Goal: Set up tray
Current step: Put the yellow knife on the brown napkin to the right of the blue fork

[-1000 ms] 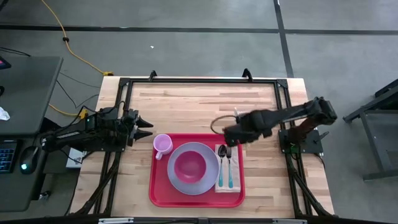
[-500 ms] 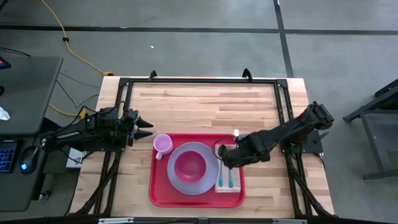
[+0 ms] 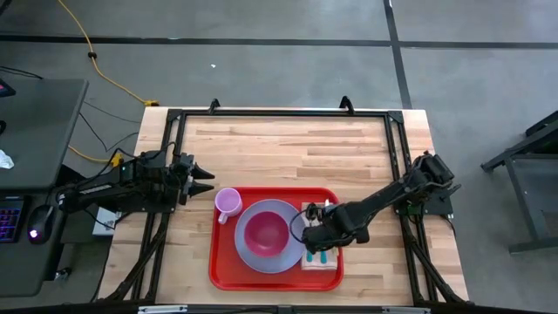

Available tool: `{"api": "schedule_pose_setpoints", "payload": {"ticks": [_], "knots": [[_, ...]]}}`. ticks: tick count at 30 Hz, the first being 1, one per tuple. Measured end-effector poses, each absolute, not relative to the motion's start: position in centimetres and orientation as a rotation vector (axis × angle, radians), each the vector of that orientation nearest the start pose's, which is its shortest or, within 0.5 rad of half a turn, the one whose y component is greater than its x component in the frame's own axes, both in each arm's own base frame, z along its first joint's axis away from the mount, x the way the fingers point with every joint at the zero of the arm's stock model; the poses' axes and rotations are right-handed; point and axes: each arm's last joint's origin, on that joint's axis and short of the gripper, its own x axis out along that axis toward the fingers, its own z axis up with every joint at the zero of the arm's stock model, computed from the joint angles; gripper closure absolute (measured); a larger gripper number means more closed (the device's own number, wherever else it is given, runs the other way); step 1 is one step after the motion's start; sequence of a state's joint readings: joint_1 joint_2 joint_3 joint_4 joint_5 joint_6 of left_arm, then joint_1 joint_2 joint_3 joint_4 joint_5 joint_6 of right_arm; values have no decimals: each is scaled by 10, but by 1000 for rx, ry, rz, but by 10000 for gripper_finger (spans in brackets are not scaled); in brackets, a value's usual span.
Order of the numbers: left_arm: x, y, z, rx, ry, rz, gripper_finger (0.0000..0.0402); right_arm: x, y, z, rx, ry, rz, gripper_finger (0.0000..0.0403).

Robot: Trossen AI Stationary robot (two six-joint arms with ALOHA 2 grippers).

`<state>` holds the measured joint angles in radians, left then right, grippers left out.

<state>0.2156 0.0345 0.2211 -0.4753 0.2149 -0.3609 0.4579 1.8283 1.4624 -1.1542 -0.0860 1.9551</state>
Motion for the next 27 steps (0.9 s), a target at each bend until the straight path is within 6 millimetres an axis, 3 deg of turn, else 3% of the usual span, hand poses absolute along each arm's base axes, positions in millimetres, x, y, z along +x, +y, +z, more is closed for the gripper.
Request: {"api": "schedule_pose_setpoints", "payload": {"ticks": [13,22,27], "knots": [[77,11,190,-412,279,49,147,319,160,199,1197,1326,-1156,370],[77,10,190,-413,280,39,147,318,159,196,1171,1320,-1177,370],[77,10,190,-414,280,37,147,316,158,182,1196,1319,-1174,369]]}}
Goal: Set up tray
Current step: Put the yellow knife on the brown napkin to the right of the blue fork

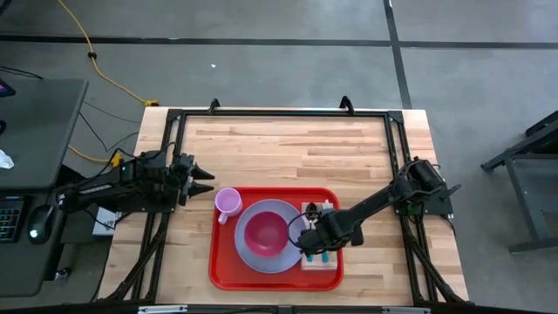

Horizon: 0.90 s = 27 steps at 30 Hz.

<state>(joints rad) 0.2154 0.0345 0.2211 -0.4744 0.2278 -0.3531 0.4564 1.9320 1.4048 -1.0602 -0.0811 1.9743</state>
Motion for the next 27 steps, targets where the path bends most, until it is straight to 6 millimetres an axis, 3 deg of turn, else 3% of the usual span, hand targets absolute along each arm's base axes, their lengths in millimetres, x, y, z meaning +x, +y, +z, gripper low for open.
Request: {"api": "schedule_pose_setpoints", "payload": {"ticks": [11,27], "knots": [[77,10,190,-432,280,35,147,314,157,168,1214,1318,-1155,360],[77,10,190,-435,282,21,147,318,162,168,1301,1351,-1100,345]]}}
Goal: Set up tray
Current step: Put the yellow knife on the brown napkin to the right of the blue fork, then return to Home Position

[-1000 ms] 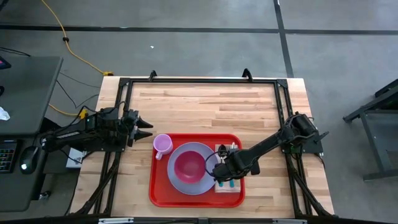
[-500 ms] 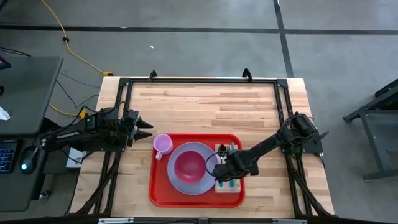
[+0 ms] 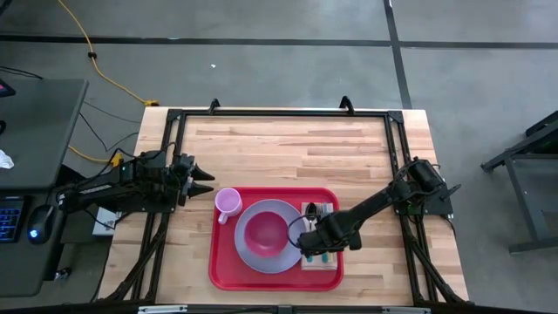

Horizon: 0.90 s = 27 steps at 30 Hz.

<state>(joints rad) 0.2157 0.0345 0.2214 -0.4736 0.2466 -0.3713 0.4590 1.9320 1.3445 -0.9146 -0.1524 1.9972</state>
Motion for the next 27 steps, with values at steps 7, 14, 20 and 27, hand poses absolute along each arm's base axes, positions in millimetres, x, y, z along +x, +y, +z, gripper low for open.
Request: {"api": "schedule_pose_setpoints", "payload": {"ticks": [7,14,20,27], "knots": [[77,10,190,-430,282,21,147,318,162,168,1298,1348,-1099,344],[77,10,190,-429,283,21,147,320,162,169,1307,1337,-1081,336],[77,10,190,-427,283,21,147,319,162,169,1302,1345,-1082,317],[77,10,190,-427,283,21,147,319,162,169,1295,1347,-1078,295]]}}
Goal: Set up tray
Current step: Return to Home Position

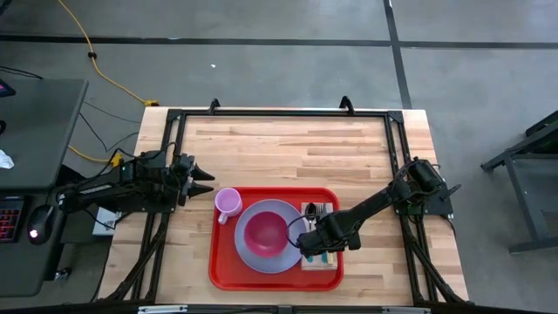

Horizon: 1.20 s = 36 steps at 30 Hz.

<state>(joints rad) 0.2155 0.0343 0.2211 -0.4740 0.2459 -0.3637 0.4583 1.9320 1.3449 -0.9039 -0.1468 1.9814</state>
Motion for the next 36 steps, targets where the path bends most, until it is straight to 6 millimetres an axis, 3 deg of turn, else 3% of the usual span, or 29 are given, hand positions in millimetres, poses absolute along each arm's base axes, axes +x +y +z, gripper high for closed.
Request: {"api": "schedule_pose_setpoints", "payload": {"ticks": [17,24,36], "knots": [[77,10,190,-418,282,20,147,319,161,173,1325,1398,-1053,290],[78,10,193,-401,253,8,147,316,155,191,1316,1341,-1009,290],[79,9,199,-395,192,-31,147,298,131,229,1124,1156,-996,290]]}}
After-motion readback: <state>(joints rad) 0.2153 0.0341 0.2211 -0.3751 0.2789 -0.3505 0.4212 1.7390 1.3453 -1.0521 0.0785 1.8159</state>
